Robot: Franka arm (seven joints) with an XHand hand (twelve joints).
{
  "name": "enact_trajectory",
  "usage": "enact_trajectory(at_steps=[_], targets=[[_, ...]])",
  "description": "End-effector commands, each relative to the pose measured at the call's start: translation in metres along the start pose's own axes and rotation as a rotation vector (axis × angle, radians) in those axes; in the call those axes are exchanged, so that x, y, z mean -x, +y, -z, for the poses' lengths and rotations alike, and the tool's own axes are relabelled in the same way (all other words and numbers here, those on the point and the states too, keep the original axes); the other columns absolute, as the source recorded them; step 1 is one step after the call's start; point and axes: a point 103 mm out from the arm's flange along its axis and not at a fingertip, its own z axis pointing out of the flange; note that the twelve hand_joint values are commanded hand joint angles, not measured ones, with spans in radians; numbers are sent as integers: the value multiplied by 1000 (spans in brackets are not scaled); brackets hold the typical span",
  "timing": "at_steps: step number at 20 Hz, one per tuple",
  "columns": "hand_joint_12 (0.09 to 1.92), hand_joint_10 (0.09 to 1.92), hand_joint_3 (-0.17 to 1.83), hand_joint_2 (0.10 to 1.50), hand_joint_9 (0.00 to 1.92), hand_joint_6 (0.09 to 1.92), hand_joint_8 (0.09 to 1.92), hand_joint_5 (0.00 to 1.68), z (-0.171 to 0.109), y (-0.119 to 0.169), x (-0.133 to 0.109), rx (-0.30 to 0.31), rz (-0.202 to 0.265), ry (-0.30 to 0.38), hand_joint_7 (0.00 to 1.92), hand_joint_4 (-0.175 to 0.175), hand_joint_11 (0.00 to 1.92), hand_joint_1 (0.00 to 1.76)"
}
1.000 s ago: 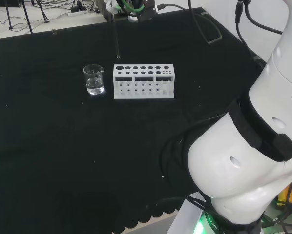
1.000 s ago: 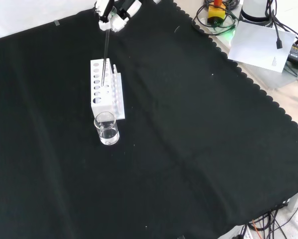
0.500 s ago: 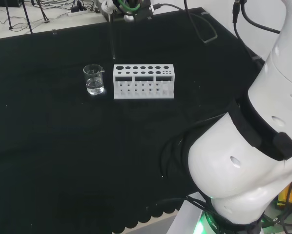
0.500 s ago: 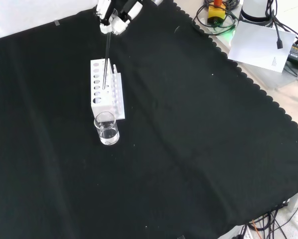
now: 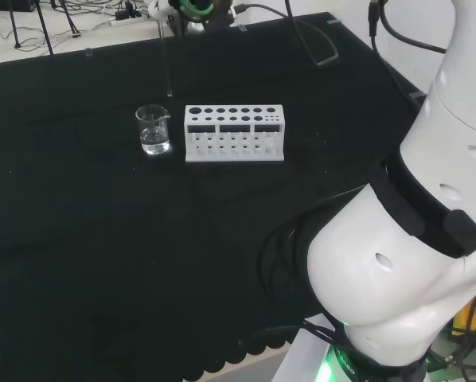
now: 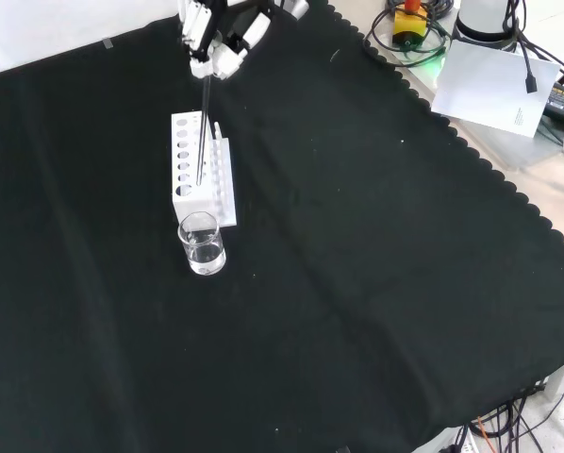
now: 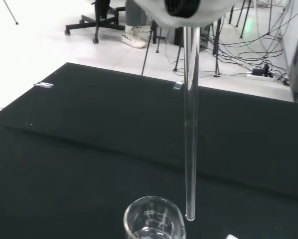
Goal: Stir in the beaker to the left of the white test tube rack with the glass rod.
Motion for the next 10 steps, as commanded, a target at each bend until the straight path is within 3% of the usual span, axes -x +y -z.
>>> enact_trajectory(at_steps=[1,10], targets=[[865,874,58,1038,1593,508,1106,1100,-18,20,-13,-4,45,29,1115,-175,1586,1300],[867,873,50,1042,1594,508,1107,1100,-44,42,-18,-19,85,71,1114,-175,1588,1300]])
